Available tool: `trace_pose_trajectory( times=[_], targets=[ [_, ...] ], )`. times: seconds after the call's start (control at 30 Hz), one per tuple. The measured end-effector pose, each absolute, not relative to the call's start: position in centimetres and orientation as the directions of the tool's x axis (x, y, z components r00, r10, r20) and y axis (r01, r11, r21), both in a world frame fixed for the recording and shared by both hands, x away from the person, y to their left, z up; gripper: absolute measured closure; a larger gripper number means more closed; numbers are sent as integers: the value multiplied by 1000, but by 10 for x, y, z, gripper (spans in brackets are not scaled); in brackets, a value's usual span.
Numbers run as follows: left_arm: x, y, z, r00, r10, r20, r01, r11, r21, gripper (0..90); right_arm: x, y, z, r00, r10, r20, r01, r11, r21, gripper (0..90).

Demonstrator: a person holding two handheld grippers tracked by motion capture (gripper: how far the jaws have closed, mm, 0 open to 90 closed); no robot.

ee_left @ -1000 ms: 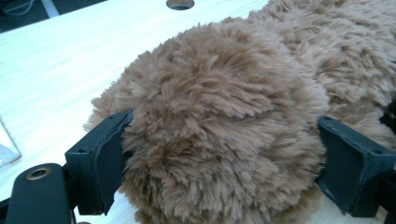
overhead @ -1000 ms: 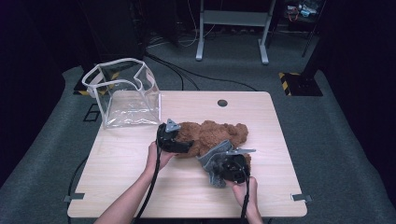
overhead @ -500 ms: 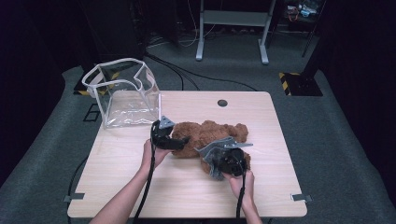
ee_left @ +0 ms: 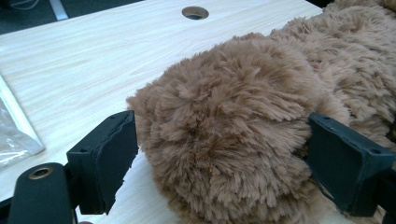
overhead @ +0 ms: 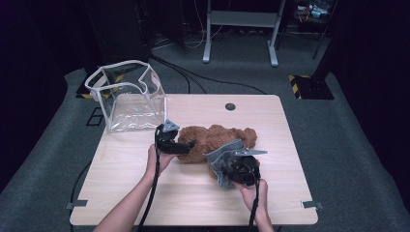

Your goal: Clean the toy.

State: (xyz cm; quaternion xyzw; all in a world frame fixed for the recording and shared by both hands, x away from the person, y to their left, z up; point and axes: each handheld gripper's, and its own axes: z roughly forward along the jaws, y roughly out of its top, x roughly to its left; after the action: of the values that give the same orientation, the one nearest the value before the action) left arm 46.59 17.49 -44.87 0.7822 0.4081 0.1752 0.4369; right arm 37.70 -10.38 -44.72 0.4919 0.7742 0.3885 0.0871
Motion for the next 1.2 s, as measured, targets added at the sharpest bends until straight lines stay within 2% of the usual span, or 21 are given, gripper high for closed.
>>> trace_pose_trajectory(
  times=[0.17,0.2,0.43,0.57,0.77,0.83,1.07,1.2],
  targets=[
    [468,176,-451,603,790,-110,501,-268,823,144,389,-77,-425,-531,808,256,674,220,705,695],
    [468,177,-451,603,789,-115,503,-264,823,144,394,-67,-425,-550,803,230,657,246,713,695],
    [469,178,-452,609,785,-116,506,-272,819,144,400,-40,-455,-527,839,135,687,327,650,704],
    [469,177,-452,603,790,-114,506,-268,820,144,387,-44,-463,-525,848,69,677,368,637,705],
    [470,176,-454,594,795,-120,511,-257,820,144,375,-68,-493,-505,859,86,730,371,574,708],
    [470,176,-454,594,796,-119,511,-258,820,144,372,-78,-499,-499,857,128,739,343,580,708],
    [470,175,-454,595,796,-114,505,-260,823,147,374,-89,-474,-503,846,178,714,291,637,702],
    [469,174,-454,594,797,-109,506,-265,821,147,380,-88,-456,-514,843,160,668,276,691,697]
  ],
)
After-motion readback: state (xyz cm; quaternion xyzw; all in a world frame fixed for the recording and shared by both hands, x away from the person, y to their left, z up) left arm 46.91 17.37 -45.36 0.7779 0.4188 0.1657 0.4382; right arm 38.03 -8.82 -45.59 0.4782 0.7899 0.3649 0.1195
